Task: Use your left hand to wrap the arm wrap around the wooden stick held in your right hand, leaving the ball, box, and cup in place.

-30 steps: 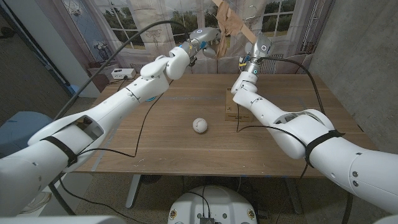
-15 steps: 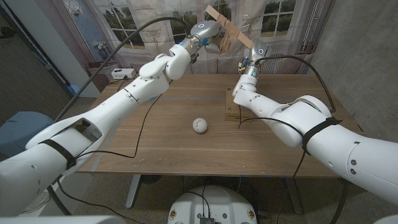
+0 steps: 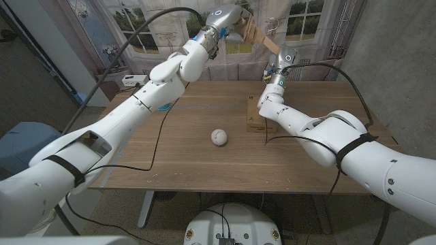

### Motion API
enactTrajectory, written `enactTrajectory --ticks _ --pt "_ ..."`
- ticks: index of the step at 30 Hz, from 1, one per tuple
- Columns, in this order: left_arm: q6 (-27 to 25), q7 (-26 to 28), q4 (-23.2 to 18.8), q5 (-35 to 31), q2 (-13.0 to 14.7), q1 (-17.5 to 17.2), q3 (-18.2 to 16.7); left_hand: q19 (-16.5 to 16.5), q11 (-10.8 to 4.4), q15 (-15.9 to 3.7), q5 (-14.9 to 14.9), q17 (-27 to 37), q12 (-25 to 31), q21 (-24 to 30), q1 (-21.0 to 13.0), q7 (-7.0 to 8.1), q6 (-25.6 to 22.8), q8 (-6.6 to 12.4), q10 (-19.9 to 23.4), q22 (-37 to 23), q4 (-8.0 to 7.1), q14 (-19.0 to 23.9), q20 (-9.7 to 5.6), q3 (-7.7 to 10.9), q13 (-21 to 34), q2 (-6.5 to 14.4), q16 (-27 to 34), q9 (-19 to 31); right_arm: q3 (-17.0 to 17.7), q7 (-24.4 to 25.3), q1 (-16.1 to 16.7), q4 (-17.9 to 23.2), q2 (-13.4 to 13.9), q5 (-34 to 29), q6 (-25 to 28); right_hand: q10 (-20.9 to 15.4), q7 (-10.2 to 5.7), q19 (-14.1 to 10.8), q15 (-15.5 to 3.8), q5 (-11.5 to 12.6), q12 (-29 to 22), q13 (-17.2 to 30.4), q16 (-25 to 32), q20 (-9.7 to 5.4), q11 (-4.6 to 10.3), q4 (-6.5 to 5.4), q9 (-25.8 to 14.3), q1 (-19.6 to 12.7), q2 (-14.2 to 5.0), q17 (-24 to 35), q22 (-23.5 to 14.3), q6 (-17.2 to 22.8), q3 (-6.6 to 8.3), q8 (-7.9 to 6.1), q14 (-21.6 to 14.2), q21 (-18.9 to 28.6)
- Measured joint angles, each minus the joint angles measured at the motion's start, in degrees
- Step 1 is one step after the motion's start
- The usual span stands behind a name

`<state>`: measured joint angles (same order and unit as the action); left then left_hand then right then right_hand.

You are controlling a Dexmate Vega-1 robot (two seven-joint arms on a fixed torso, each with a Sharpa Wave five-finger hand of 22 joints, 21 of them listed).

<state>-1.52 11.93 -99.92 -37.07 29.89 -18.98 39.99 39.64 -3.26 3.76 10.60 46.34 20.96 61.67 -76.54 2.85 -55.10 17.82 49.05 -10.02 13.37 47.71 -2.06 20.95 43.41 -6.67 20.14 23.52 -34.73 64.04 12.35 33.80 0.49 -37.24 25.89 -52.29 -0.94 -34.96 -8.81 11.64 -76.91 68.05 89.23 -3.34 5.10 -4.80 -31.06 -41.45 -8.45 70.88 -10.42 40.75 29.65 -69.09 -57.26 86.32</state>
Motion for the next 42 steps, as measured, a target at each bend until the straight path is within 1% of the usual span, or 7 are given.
enactTrajectory --ticks 4,11,16,24,33,38,42 --pt "0.1 1.7 -0.5 0.3 -0.6 -0.2 -0.7 0.0 0.0 0.0 0.0 0.0 0.0 0.0 0.0 -0.09 -0.1 -0.15 0.0 0.0 0.0 0.0 0.0 0.0 0.0 0.0 0.0 0.0 1.5 0.0 2.4 2.7 0.8 -2.2 -0.6 0.0 0.0 0.0 0.09 0.0 0.0 0.0 0.0 0.0 0.0 0.0 0.2 0.0 0.0 0.0 0.0 0.0 0.0 0.0 0.1 0.0" --pt "0.1 4.0 -1.6 -0.1 -1.7 -0.4 -1.5 0.0 0.0 0.0 -0.2 0.0 0.0 0.0 0.0 -0.01 -0.2 -0.21 0.0 0.0 0.0 0.0 0.0 0.0 0.0 0.0 0.0 0.0 7.0 0.0 6.2 5.6 0.8 -12.1 -5.3 -0.2 0.01 0.0 0.1 0.0 0.0 0.5 0.0 0.0 -0.21 0.0 0.3 0.4 -0.37 -0.2 0.0 0.0 0.0 -0.01 0.1 0.0" --pt "-0.2 5.1 -2.4 -0.8 -2.2 -0.4 -1.8 0.2 0.0 0.0 -0.2 0.0 -0.2 0.0 0.0 0.0 -0.2 -0.12 0.0 0.0 0.0 0.0 -0.01 0.0 0.0 0.0 0.0 0.0 11.3 0.0 8.7 7.4 0.4 -22.5 -10.1 -0.2 -0.31 0.2 0.1 0.0 0.0 0.5 0.2 0.21 -0.2 0.03 0.4 0.4 -0.38 -0.2 0.0 0.3 -0.03 -0.01 0.1 0.0" --pt "-2.6 6.1 -3.6 -3.8 -2.8 -0.2 -1.7 0.5 0.0 -0.07 0.0 0.0 -0.2 0.0 0.0 -0.12 -0.5 -0.12 0.0 0.0 0.0 0.3 -0.11 0.0 0.0 0.0 0.0 0.0 16.0 0.0 11.9 10.4 0.4 -31.3 -15.0 -0.2 -0.31 0.6 0.1 0.0 0.0 0.1 0.6 -0.01 -0.2 -0.01 0.5 0.4 -0.38 0.0 0.0 0.3 -0.5 -0.01 0.1 0.0" --pt "-6.6 7.0 -4.6 -8.4 -3.3 -0.1 -0.7 0.6 -0.21 -0.57 0.0 -0.6 -0.4 -0.1 0.0 -0.12 -0.5 -0.14 -0.2 0.0 -0.24 0.8 -0.44 -0.24 -0.4 0.0 -0.9 0.0 18.0 0.0 13.9 12.8 1.1 -36.3 -19.0 -0.2 -0.29 0.6 -0.01 0.0 0.7 -0.3 0.3 -0.01 -0.19 -0.16 0.8 0.4 -0.38 0.2 0.0 0.3 -0.66 -0.13 0.2 0.0" --pt "-9.2 7.1 -5.3 -10.9 -3.7 -0.1 -0.1 0.2 -0.86 -1.13 0.0 -1.7 -1.7 -0.7 0.0 -0.25 -0.6 -1.57 -1.6 0.3 -0.4 0.3 -0.97 -0.4 -1.3 0.0 -2.4 0.0 18.5 0.0 14.5 13.6 1.5 -37.7 -20.5 -0.2 -0.29 0.6 -0.01 0.0 0.9 0.0 0.3 -0.01 -0.19 -0.16 0.8 0.4 -0.38 0.2 0.0 0.3 -0.67 -0.13 0.2 0.0" --pt "-11.8 7.0 -5.8 -13.0 -4.0 -0.3 0.4 -0.3 -0.91 -2.55 0.0 -2.7 -3.3 -0.7 0.0 -1.21 0.4 -3.06 -3.6 0.3 -1.09 0.1 -1.66 -1.09 -2.5 0.0 -3.7 -0.2 18.7 -0.1 14.9 14.1 1.7 -38.4 -21.6 -0.2 -0.28 0.9 -0.01 0.0 0.9 -0.4 0.3 0.27 -0.19 -0.09 0.8 0.4 -0.38 0.2 0.0 0.3 -0.74 -0.13 0.2 0.0"
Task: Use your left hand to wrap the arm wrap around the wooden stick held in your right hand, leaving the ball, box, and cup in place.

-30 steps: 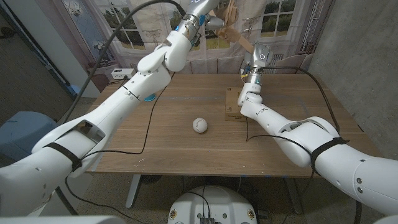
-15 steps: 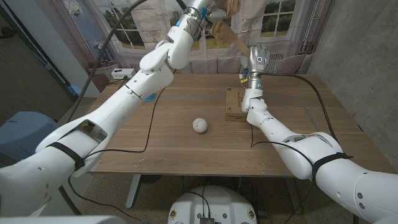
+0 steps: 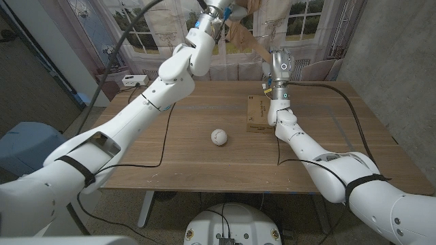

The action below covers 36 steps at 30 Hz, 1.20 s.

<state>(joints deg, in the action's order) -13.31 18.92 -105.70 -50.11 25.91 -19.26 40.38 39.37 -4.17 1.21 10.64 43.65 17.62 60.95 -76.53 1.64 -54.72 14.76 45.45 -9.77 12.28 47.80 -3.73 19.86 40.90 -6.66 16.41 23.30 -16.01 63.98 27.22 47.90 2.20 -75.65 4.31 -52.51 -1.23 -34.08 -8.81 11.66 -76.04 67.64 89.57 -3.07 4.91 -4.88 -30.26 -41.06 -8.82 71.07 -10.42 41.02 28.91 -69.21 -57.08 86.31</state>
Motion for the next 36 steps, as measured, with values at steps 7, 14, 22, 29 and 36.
enactTrajectory --ticks 7,14,22,29,36 --pt "-6.1 -3.1 -0.5 -4.2 -0.4 0.0 0.6 -7.4 -1.19 -6.04 -0.7 -11.1 -6.6 -3.2 7.8 3.34 11.3 -4.51 -8.5 0.1 -5.22 -7.7 0.49 -5.15 -5.7 7.8 -6.3 -2.9 0.3 0.0 0.3 0.4 0.3 -0.5 -0.7 0.0 0.01 0.0 0.0 0.0 0.0 0.4 0.1 0.0 0.0 0.01 0.0 0.0 0.0 0.0 0.0 0.0 0.0 -0.2 0.0 0.0" --pt "-12.2 -6.5 -1.5 -7.8 -2.4 0.0 2.4 -20.1 -1.84 -3.95 -0.7 -23.0 -7.2 -12.9 23.1 7.68 23.3 -4.66 -18.2 0.3 -15.11 -21.7 10.93 -4.89 -8.7 8.5 -6.5 -7.7 0.4 0.0 0.4 0.5 0.4 -1.2 -2.0 0.0 0.01 0.0 -0.1 0.0 0.0 0.4 0.1 0.0 0.0 0.01 0.0 0.0 0.0 0.0 0.0 0.0 0.0 -0.2 0.1 0.0" --pt "-19.8 -12.9 -2.6 -8.5 -4.7 0.5 2.8 -28.6 -1.6 0.91 -0.7 -29.7 -7.2 -21.6 35.2 6.4 31.2 -4.67 -22.1 0.3 -19.41 -30.6 15.82 -7.92 -8.7 9.8 -6.5 -11.4 0.5 0.0 0.4 0.1 0.6 -1.4 -3.0 0.0 0.11 0.0 0.2 0.0 0.2 0.4 0.1 0.0 0.0 0.0 0.2 0.0 0.01 0.0 0.0 -0.1 -0.01 -0.2 0.4 0.0" --pt "-28.1 -21.3 -4.1 -4.9 -7.0 1.9 2.1 -37.2 -1.31 7.29 -0.5 -33.3 -7.2 -32.3 48.1 6.13 42.5 -5.01 -32.1 0.3 -21.15 -41.3 16.09 -12.13 -8.7 9.7 -6.5 -12.8 0.8 0.0 0.3 -0.1 0.7 -1.6 -4.0 0.0 0.11 0.0 0.2 0.0 0.4 0.4 0.1 0.0 0.0 -0.23 0.1 0.0 0.02 0.0 0.0 -0.1 -0.39 -0.2 0.4 0.0" --pt "-34.8 -26.3 -5.6 2.6 -8.2 2.9 0.3 -46.8 1.78 9.01 1.0 -33.5 -7.3 -42.1 59.6 7.61 51.8 -5.26 -43.2 0.3 -21.73 -50.7 16.04 -17.29 -8.7 8.6 -6.5 -13.3 1.2 0.0 0.3 -0.1 0.8 -1.8 -4.6 0.0 -0.08 0.1 0.2 0.3 0.4 0.4 0.1 -0.11 0.0 -0.21 0.3 0.0 0.02 0.0 0.0 -0.3 -0.41 -0.19 0.4 -0.3"
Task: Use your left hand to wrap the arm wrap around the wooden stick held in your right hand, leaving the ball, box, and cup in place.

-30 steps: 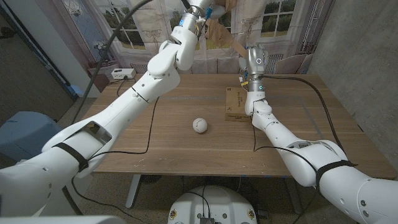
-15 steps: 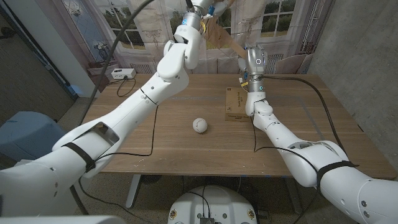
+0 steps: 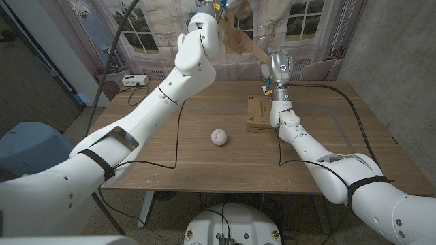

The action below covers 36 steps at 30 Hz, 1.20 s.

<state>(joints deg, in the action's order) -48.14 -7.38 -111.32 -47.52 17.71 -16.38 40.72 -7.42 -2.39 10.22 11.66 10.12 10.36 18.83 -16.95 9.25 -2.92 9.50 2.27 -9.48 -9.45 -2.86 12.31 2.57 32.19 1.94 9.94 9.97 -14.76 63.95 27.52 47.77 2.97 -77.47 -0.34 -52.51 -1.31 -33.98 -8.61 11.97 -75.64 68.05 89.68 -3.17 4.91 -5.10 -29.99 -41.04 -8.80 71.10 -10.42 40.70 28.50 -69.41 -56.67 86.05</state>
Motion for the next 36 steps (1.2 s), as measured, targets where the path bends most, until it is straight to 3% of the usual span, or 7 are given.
enactTrajectory --ticks 2,6,14,19,27,28,36 --pt "-1.3 -0.6 -0.3 2.4 -0.2 0.1 -0.5 -2.0 2.58 0.08 0.6 0.0 0.0 -2.7 3.0 0.17 1.6 0.21 -3.8 0.0 -0.05 -2.4 -0.06 -1.47 0.0 -0.2 0.0 -0.2 0.1 0.0 0.0 0.0 0.0 0.0 0.0 0.0 0.0 0.0 0.0 0.0 0.0 0.0 0.0 0.0 0.0 0.06 0.0 0.0 0.0 0.0 0.0 0.0 -0.06 0.0 0.0 -0.1" --pt "-3.7 -2.0 -1.6 7.9 -0.4 0.6 -2.9 -2.3 5.17 0.3 1.9 0.0 -0.5 -6.5 7.2 -0.06 4.2 0.27 -7.4 -0.3 -0.03 -6.6 -0.04 -3.87 -21.4 -0.3 0.0 -0.2 0.3 0.0 0.2 0.1 0.1 -0.2 -0.6 0.0 0.0 0.1 0.0 0.0 0.2 -0.1 0.0 -0.1 0.0 0.06 -0.1 0.1 0.08 0.0 0.0 0.0 -0.06 -0.27 0.0 -0.1" --pt "-10.2 -7.8 -2.2 23.4 1.2 2.9 -5.0 -2.3 6.76 0.95 3.1 -0.3 0.7 -7.8 9.2 -1.6 6.8 0.37 -6.5 -0.5 1.41 -6.8 -0.04 -6.05 -22.2 -0.7 0.5 -0.2 0.9 0.0 0.6 1.0 0.2 -0.5 -1.9 0.0 0.0 0.1 0.0 0.0 0.2 0.3 0.0 -0.1 0.0 0.06 -0.1 0.1 0.07 0.0 0.0 0.0 -0.05 -0.27 0.0 -0.1" --pt "-13.5 -9.9 -2.5 32.7 6.1 9.3 -2.8 -2.3 8.05 1.16 3.2 -0.1 0.4 -8.0 8.6 -1.8 8.6 0.37 -7.8 -0.5 1.87 -7.0 -0.04 -6.51 -22.2 -1.4 0.5 -0.2 1.3 0.0 0.9 1.5 0.2 -0.6 -2.3 0.0 0.0 0.1 0.0 0.0 0.2 0.3 0.0 -0.1 0.0 0.06 0.0 0.1 0.08 0.0 0.0 0.0 -0.05 -0.27 0.0 -0.1" --pt "-15.7 -9.7 -2.5 44.7 7.0 10.4 -2.3 -2.3 8.07 1.16 3.5 -0.1 0.2 -8.0 8.0 -1.9 10.2 0.37 -9.7 -0.5 2.47 -7.0 -0.04 -6.35 -22.2 -1.4 0.3 -0.2 1.6 0.0 1.2 2.2 0.2 -0.6 -2.4 0.0 0.0 0.1 0.01 0.0 0.2 0.1 -0.1 -0.1 0.0 0.06 0.1 0.1 0.14 0.0 0.0 0.0 -0.05 -0.57 0.0 -0.1" --pt "-15.8 -9.5 -4.0 45.9 11.3 13.9 -0.9 -2.3 8.06 1.15 3.5 -0.1 0.0 -8.0 7.7 -2.02 10.4 0.37 -10.2 -0.5 2.51 -7.0 -0.04 -6.31 -22.2 -1.1 0.0 -0.2 1.7 0.1 1.3 2.2 0.2 -0.7 -2.7 0.0 0.0 0.1 0.0 0.0 0.2 0.1 -0.1 -0.1 0.0 0.06 0.1 0.1 0.14 0.0 0.0 0.0 -0.05 -0.57 0.0 -0.1" --pt "-15.5 -4.9 -8.1 54.4 15.5 12.8 -2.5 -2.3 7.05 1.03 3.5 -0.1 0.0 -8.5 6.9 -2.01 12.5 0.37 -12.2 -0.5 3.22 -7.1 -0.04 -6.55 -22.2 -0.3 -0.2 -0.2 1.6 0.1 1.4 2.5 0.4 -0.7 -2.5 0.0 -0.01 0.1 0.0 0.0 0.4 0.5 -0.1 -0.1 0.0 0.06 0.1 0.1 0.14 0.0 0.0 0.0 -0.05 -0.57 0.0 -0.1"
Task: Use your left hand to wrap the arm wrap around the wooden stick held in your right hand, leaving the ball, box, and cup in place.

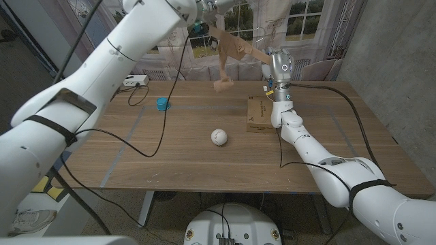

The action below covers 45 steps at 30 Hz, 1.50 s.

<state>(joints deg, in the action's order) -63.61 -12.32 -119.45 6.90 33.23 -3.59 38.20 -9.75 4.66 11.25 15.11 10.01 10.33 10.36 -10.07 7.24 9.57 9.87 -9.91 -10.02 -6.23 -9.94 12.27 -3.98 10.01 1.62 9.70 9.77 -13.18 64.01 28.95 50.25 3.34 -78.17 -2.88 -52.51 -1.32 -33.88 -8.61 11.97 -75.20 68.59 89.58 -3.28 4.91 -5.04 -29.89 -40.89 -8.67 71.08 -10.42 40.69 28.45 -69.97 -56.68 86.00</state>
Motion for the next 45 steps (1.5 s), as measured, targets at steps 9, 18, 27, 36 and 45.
enactTrajectory --ticks 9,18,27,36,45 --pt "3.6 10.2 -9.3 4.3 4.4 -8.2 -5.4 0.0 -1.08 -0.31 0.4 0.0 0.0 0.0 -0.2 0.31 0.3 0.0 0.1 0.0 0.0 0.1 0.0 0.0 0.0 0.2 0.0 0.0 -0.8 0.0 0.1 -0.1 0.6 0.6 0.1 0.0 -0.09 0.0 0.0 0.0 0.0 -0.1 0.0 0.0 0.0 0.0 0.1 0.0 0.0 0.0 0.0 -0.1 0.0 0.0 0.0 0.0" --pt "8.5 21.1 -16.4 4.1 7.5 -17.0 -9.5 0.0 -1.82 -0.61 0.4 0.0 0.0 0.0 -0.2 0.96 0.1 0.34 0.2 0.0 -0.01 -0.2 0.0 0.0 0.0 0.2 0.3 0.0 -4.2 0.0 0.1 -0.1 2.6 2.5 0.6 0.2 -0.09 0.5 0.09 0.0 0.0 -0.2 0.0 0.04 -0.23 -0.16 0.0 0.0 -0.01 0.0 0.0 -0.1 -0.16 0.0 0.5 -0.4" --pt "14.1 27.4 -19.7 3.4 9.7 -24.0 -12.9 0.0 -2.11 -0.92 0.7 0.0 0.3 0.0 -0.5 1.26 -0.2 0.73 -0.1 0.0 0.23 0.1 0.0 -0.24 0.0 0.5 0.3 0.0 -12.8 -2.5 0.7 5.2 9.2 10.0 3.6 0.8 -0.3 1.1 0.44 0.0 0.0 0.0 0.0 0.04 -0.4 -0.16 0.0 0.0 -0.01 0.0 0.0 -0.7 -0.16 0.0 1.5 -0.8" --pt "18.1 28.8 -20.1 4.6 11.4 -28.5 -15.8 0.0 -2.11 -0.92 0.7 0.0 0.3 0.0 -0.5 1.26 -0.2 0.73 -0.1 0.0 0.23 0.1 0.0 -0.24 0.0 0.5 0.3 0.0 -22.2 -14.3 2.9 19.2 20.3 19.7 7.9 2.1 -0.31 2.3 1.13 0.4 0.4 -0.4 0.0 0.24 -0.79 -0.41 -0.5 0.0 -0.01 0.0 0.3 -1.9 -0.41 0.0 3.2 -1.5" --pt "21.0 28.8 -19.1 6.3 12.5 -30.8 -17.6 0.0 -2.11 -0.92 0.7 0.0 0.3 0.3 -0.6 1.25 -0.2 0.72 -0.1 0.0 0.23 0.1 0.0 -0.24 0.0 0.6 0.3 0.0 -27.6 -29.5 3.6 31.1 27.6 25.0 12.2 3.8 -0.32 4.3 2.04 1.1 1.6 -0.9 -0.4 0.52 -1.12 -1.02 -0.8 1.2 -0.13 0.0 0.3 -3.4 -0.46 0.03 6.5 -3.3"
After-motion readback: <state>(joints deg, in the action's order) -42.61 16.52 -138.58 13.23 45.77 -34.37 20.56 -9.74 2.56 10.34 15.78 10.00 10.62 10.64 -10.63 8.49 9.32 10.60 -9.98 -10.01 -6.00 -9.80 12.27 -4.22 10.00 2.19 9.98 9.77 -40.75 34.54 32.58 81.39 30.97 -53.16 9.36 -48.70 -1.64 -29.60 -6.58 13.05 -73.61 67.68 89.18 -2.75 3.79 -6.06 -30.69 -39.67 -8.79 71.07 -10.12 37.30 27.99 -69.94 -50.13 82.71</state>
